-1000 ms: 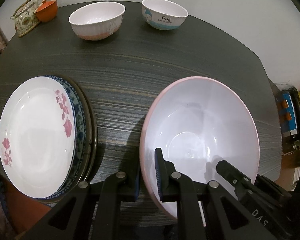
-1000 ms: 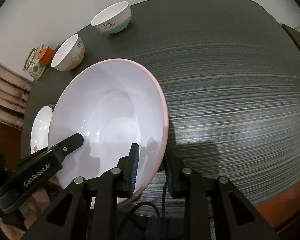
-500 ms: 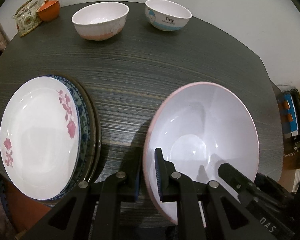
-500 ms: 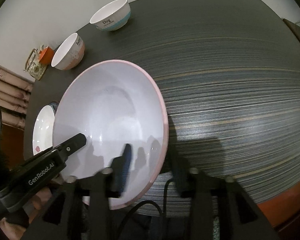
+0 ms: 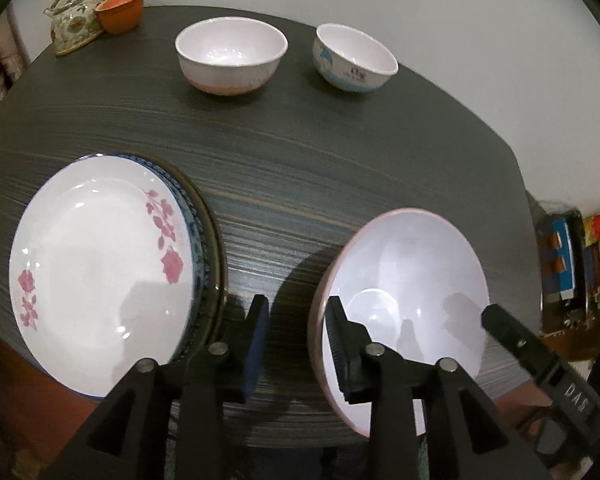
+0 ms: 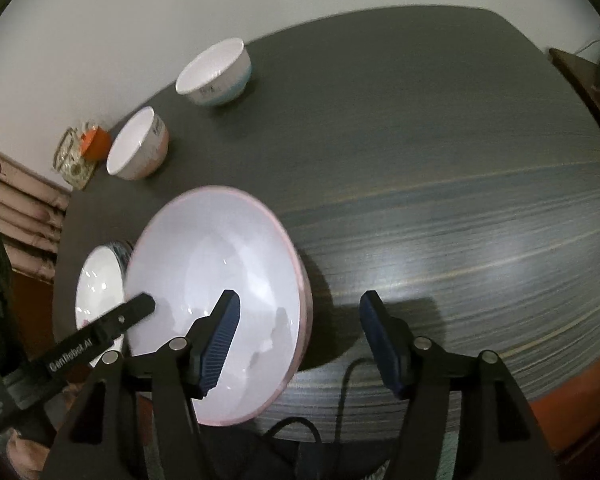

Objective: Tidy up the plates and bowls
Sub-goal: 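Carry the pink-rimmed bowl beside the plate stack, lower it and open both tools, then move both tools to the white 'Rabbit' bowl and grip its rim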

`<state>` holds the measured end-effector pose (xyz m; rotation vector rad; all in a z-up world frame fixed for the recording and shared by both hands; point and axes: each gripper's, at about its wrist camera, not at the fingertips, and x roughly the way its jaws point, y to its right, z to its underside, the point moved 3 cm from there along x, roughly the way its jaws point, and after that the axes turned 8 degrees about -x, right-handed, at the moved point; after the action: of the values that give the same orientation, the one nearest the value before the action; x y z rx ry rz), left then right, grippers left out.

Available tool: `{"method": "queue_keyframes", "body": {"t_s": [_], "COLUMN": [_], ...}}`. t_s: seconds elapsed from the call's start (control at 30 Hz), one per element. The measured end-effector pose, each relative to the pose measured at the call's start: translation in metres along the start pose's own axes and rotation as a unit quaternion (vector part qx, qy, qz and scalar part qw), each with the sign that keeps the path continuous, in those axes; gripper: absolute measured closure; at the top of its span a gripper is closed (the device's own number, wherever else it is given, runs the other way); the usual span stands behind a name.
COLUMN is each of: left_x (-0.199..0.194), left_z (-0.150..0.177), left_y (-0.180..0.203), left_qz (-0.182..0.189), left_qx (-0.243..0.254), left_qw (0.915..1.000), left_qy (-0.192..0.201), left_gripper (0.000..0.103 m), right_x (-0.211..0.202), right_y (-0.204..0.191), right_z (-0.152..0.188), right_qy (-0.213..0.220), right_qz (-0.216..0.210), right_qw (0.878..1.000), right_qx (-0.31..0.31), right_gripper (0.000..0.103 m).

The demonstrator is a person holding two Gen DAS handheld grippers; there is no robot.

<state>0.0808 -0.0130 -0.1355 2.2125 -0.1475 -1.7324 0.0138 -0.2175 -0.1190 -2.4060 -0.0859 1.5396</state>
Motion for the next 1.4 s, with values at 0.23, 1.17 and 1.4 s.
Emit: {"method": "queue_keyframes", "body": {"t_s": [0.23,1.17,1.4], "left_x": [-0.03,-0.044,-0.012], "left_z": [-0.006,-0.125,-0.165], "left_y": [-0.012,-0.098,-0.106], "left_qz": [0.023,-0.003,0.006], "left_qx": [-0.019,-0.104,-0.134], "left_qw": [0.9993,0.9918,0.9888], "left_qy": [0.023,0.073,0.067], "left_gripper": [0.069,0.069,0.069], "right_x": [-0.023,-0.017,0.032], "right_y": [-0.008,-0.146,-0.162], "right_z": [-0.019,-0.108,-0.141], "right_qy": [0.034,0.073,0.029], "right_qz": [-0.001,-0.121,-0.113], "right_qw": [0.999,0.975,0.982], "right_qx": [-0.015,-0.174,-0.151], "right_gripper": [0.041,0.037,0.036]}}
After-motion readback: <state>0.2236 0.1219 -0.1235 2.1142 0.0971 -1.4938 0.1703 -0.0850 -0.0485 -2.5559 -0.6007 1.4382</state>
